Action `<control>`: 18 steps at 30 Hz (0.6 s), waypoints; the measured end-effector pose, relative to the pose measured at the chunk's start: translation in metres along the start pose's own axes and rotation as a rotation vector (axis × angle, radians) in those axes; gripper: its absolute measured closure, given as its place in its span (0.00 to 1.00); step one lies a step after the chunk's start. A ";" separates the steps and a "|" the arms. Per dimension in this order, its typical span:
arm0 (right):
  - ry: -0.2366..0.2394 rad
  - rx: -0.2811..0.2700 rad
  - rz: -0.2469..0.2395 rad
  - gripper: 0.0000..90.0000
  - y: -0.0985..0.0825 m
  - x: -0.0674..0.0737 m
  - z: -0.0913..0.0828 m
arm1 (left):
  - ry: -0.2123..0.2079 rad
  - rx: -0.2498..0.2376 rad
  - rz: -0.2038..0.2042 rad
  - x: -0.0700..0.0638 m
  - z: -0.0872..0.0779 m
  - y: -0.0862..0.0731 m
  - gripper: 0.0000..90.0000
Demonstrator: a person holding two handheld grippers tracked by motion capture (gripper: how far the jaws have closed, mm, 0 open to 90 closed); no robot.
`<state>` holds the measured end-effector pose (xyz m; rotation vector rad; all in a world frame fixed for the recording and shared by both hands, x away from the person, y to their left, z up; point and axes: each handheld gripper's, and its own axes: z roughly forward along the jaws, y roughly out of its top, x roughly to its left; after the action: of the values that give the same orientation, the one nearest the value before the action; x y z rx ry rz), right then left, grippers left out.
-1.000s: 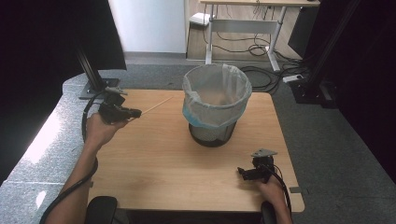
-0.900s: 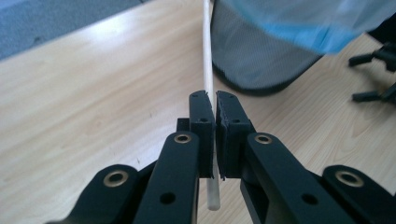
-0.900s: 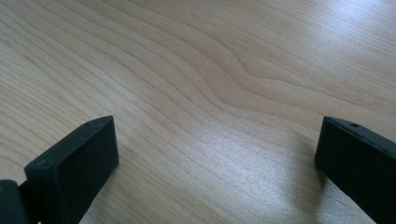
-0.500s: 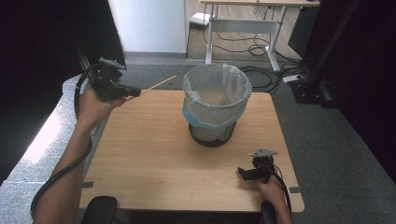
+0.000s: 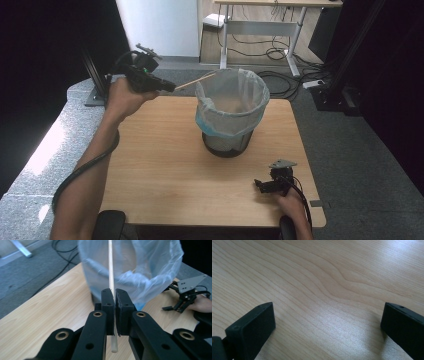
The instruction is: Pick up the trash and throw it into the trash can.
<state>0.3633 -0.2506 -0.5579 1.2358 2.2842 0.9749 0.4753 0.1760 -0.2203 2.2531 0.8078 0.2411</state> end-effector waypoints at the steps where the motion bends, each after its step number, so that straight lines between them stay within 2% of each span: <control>1: 0.000 0.000 0.000 0.00 0.000 0.000 0.000 | -0.007 0.006 0.004 -0.002 0.006 0.004 0.96; 10: 0.000 0.000 0.000 0.00 0.000 0.000 0.000 | -0.059 0.077 0.043 -0.019 0.065 0.042 0.96; 14: -0.001 -0.001 -0.001 0.00 0.000 0.000 0.000 | -0.050 0.119 0.058 -0.025 0.090 0.055 0.96; 17: 0.001 -0.001 -0.003 0.00 0.000 0.000 0.000 | -0.006 0.131 0.080 -0.028 0.105 0.061 0.94; 18: 0.003 0.000 -0.003 0.00 0.000 0.000 0.000 | 0.004 0.125 0.080 -0.028 0.108 0.062 0.88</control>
<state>0.3633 -0.2505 -0.5579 1.2308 2.2875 0.9765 0.5249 0.0634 -0.2537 2.4054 0.7545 0.2384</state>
